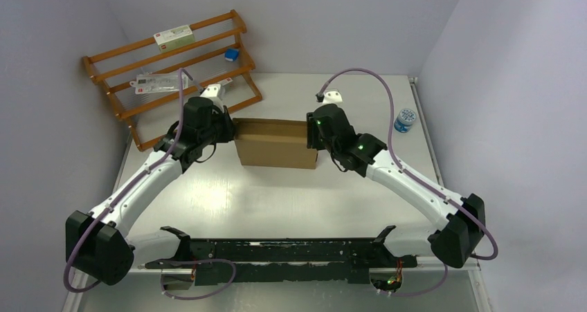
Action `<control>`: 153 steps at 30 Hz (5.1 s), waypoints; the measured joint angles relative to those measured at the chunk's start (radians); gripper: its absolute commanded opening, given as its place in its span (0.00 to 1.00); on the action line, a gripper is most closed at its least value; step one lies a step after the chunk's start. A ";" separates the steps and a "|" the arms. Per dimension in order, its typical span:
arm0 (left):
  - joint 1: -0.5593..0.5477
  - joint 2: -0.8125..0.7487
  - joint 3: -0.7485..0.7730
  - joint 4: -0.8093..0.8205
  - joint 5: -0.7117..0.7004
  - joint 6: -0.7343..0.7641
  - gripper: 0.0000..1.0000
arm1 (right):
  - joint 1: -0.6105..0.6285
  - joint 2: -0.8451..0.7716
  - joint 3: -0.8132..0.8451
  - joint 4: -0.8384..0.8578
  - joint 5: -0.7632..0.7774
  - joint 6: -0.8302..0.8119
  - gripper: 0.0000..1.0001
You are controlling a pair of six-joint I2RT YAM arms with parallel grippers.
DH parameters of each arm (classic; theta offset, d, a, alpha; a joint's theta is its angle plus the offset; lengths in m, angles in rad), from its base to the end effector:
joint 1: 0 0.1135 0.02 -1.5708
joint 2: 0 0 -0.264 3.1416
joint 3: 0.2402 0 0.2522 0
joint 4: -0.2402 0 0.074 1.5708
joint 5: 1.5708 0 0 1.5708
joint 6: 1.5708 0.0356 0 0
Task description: Fold the paper box
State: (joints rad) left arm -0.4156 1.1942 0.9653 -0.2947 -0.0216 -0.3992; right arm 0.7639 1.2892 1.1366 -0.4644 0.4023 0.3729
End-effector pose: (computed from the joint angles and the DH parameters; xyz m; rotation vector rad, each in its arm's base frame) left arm 0.2473 -0.1083 0.3071 0.0042 2.1290 -0.4659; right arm 0.2154 0.1870 0.3274 -0.1935 2.1319 0.2262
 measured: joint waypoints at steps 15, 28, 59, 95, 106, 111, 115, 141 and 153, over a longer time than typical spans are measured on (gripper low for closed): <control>-0.018 -0.137 -0.029 -0.059 0.067 0.019 0.78 | -0.118 -0.103 0.002 0.062 -0.127 0.080 0.71; 0.061 -0.026 0.053 -0.005 0.089 -0.071 0.66 | -0.198 -0.103 -0.027 0.147 -0.141 0.181 0.58; 0.079 -0.095 -0.076 0.011 0.237 -0.101 0.68 | -0.206 -0.167 -0.234 0.224 -0.245 0.176 0.55; 0.101 0.034 0.007 0.099 0.289 -0.143 0.34 | -0.207 -0.291 -0.396 0.342 -0.269 0.211 0.43; 0.100 0.012 -0.043 0.053 0.261 -0.123 0.42 | -0.207 -0.307 -0.439 0.402 -0.260 0.206 0.44; 0.100 0.008 -0.043 0.005 0.231 -0.102 0.54 | -0.207 -0.307 -0.456 0.430 -0.265 0.209 0.45; 0.108 -0.008 -0.036 0.002 0.252 -0.110 0.61 | -0.207 -0.307 -0.457 0.433 -0.270 0.209 0.46; 0.135 0.046 -0.028 0.114 0.285 -0.157 0.38 | -0.207 -0.304 -0.529 0.546 -0.289 0.238 0.45; 0.147 -0.056 -0.206 0.287 0.261 -0.192 0.39 | -0.209 -0.281 -0.602 0.669 -0.311 0.314 0.45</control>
State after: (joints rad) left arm -0.2684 1.1378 0.7589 -0.0078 0.2394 -0.5907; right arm 0.5552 1.0084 0.5346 0.2043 0.0917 0.6865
